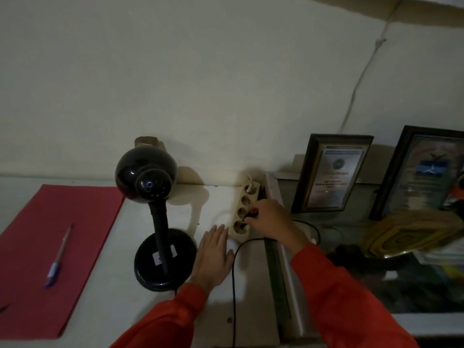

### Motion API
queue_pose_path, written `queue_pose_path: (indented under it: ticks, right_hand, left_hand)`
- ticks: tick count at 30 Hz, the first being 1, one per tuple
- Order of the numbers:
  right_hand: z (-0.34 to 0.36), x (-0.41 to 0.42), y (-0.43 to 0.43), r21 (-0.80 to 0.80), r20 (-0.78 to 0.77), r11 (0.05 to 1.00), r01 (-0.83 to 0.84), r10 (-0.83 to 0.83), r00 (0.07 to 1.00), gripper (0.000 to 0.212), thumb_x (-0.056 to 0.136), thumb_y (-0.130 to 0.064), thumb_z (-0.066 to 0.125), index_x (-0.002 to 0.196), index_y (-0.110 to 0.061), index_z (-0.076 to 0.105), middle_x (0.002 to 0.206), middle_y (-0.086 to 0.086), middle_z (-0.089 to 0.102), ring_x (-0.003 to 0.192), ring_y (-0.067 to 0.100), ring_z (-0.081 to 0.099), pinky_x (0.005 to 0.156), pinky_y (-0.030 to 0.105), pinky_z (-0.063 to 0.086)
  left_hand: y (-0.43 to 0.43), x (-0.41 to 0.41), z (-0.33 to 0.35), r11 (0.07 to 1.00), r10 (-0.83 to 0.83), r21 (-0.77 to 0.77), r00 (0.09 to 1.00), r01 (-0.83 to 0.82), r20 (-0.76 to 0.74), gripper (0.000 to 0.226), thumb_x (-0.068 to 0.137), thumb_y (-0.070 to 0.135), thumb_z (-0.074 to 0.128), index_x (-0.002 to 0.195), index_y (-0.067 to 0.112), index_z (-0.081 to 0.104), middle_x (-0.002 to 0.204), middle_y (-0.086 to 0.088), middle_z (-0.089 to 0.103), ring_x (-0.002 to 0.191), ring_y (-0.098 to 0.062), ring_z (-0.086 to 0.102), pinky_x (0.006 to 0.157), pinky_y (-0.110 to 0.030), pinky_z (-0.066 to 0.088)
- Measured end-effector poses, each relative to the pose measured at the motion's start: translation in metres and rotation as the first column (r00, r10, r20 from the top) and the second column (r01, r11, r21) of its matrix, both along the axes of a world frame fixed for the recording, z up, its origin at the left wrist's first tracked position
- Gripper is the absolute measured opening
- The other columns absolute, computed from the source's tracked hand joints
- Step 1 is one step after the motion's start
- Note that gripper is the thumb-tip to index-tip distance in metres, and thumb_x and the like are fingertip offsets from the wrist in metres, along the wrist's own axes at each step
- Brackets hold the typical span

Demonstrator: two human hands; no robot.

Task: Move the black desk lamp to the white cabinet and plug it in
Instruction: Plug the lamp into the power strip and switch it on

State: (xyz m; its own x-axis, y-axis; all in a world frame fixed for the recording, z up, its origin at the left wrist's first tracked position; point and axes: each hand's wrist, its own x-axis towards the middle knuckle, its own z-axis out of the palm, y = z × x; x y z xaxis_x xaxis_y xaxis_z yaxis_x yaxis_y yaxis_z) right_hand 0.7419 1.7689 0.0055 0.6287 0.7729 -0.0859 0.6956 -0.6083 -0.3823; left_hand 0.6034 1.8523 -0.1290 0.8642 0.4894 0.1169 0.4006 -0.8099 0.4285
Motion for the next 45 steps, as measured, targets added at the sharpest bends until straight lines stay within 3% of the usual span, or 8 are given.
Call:
queue_pose_path:
  ticks: [8, 17, 22, 27, 31, 36, 40, 45]
  right_hand:
    - [-0.022, -0.005, 0.011, -0.060, 0.096, 0.998, 0.017, -0.011, 0.995, 0.028, 0.085, -0.038, 0.061, 0.102, -0.018, 0.069, 0.101, 0.007, 0.070, 0.090, 0.022, 0.065, 0.076, 0.038, 0.056]
    - [-0.027, -0.008, 0.020, -0.128, 0.058, 0.992, -0.002, 0.009, 0.998, 0.028, 0.081, -0.036, 0.065, 0.090, -0.011, 0.070, 0.091, 0.010, 0.070, 0.083, 0.025, 0.065, 0.071, 0.036, 0.056]
    - [-0.025, -0.003, 0.026, -0.168, 0.048, 0.986, 0.004, 0.005, 0.999, 0.026, 0.079, -0.036, 0.068, 0.087, -0.012, 0.073, 0.090, 0.008, 0.070, 0.085, 0.025, 0.065, 0.063, 0.029, 0.045]
    - [-0.028, -0.004, 0.028, -0.207, 0.097, 0.978, 0.005, 0.015, 0.995, 0.024, 0.081, -0.031, 0.068, 0.091, -0.009, 0.070, 0.093, 0.010, 0.071, 0.087, 0.026, 0.066, 0.072, 0.034, 0.056]
    - [-0.030, -0.006, 0.028, -0.223, 0.140, 0.975, -0.019, 0.051, 0.989, 0.022, 0.081, -0.030, 0.066, 0.082, -0.009, 0.070, 0.087, 0.009, 0.070, 0.085, 0.027, 0.066, 0.072, 0.036, 0.054]
    - [-0.023, -0.015, 0.024, -0.340, 0.321, 0.939, -0.055, 0.171, 0.932, 0.028, 0.088, -0.033, 0.054, 0.103, -0.012, 0.064, 0.113, 0.009, 0.061, 0.112, 0.031, 0.046, 0.090, 0.044, 0.041]
    - [-0.011, -0.039, 0.009, -0.174, 0.466, 0.942, -0.287, 0.336, 0.819, 0.034, 0.091, -0.030, 0.049, 0.119, -0.015, 0.059, 0.122, 0.009, 0.058, 0.115, 0.032, 0.044, 0.093, 0.044, 0.036]
    - [-0.029, -0.093, -0.020, -0.039, 0.099, 0.854, -0.518, 0.520, 0.849, 0.032, 0.088, -0.028, 0.055, 0.116, -0.013, 0.060, 0.112, 0.009, 0.058, 0.105, 0.025, 0.050, 0.089, 0.041, 0.047]
  left_hand:
    - [0.001, 0.000, 0.000, 1.000, -0.004, 0.028, 1.000, 0.004, -0.026, 0.061, 0.090, 0.038, 0.035, 0.144, 0.010, 0.024, 0.156, -0.009, 0.023, 0.145, -0.023, 0.013, 0.120, -0.036, 0.006]
    - [0.002, 0.000, -0.001, 0.999, -0.003, 0.035, 1.000, 0.004, -0.028, 0.062, 0.090, 0.039, 0.035, 0.144, 0.012, 0.023, 0.156, -0.007, 0.024, 0.145, -0.022, 0.014, 0.120, -0.036, 0.007]
    - [0.003, 0.001, -0.002, 0.999, -0.001, 0.040, 0.999, 0.003, -0.043, 0.062, 0.090, 0.040, 0.034, 0.144, 0.012, 0.023, 0.156, -0.007, 0.024, 0.145, -0.022, 0.013, 0.120, -0.037, 0.007]
    - [0.002, 0.000, -0.002, 0.999, -0.002, 0.039, 0.999, 0.004, -0.047, 0.062, 0.090, 0.040, 0.034, 0.145, 0.013, 0.022, 0.156, -0.007, 0.023, 0.145, -0.022, 0.012, 0.119, -0.036, 0.007]
    - [0.003, 0.000, 0.002, 1.000, -0.004, 0.017, 0.999, 0.005, -0.052, 0.061, 0.092, 0.037, 0.037, 0.145, 0.011, 0.021, 0.157, -0.008, 0.020, 0.146, -0.023, 0.010, 0.120, -0.036, 0.006]
    - [0.005, -0.007, 0.023, 0.984, -0.066, -0.167, 0.997, 0.060, -0.028, 0.056, 0.092, 0.026, 0.047, 0.142, 0.006, 0.031, 0.153, -0.014, 0.027, 0.143, -0.025, 0.019, 0.119, -0.031, 0.014]
    - [-0.001, -0.042, 0.041, 0.954, -0.138, -0.249, 0.983, 0.164, 0.119, 0.039, 0.094, 0.027, 0.047, 0.129, 0.010, 0.050, 0.137, -0.006, 0.049, 0.126, -0.015, 0.045, 0.105, -0.009, 0.024]
    - [-0.008, -0.106, 0.047, 0.940, -0.213, -0.209, 0.941, 0.271, 0.263, 0.020, 0.087, 0.014, 0.051, 0.101, 0.013, 0.065, 0.116, 0.005, 0.061, 0.103, -0.002, 0.051, 0.093, -0.009, 0.037]
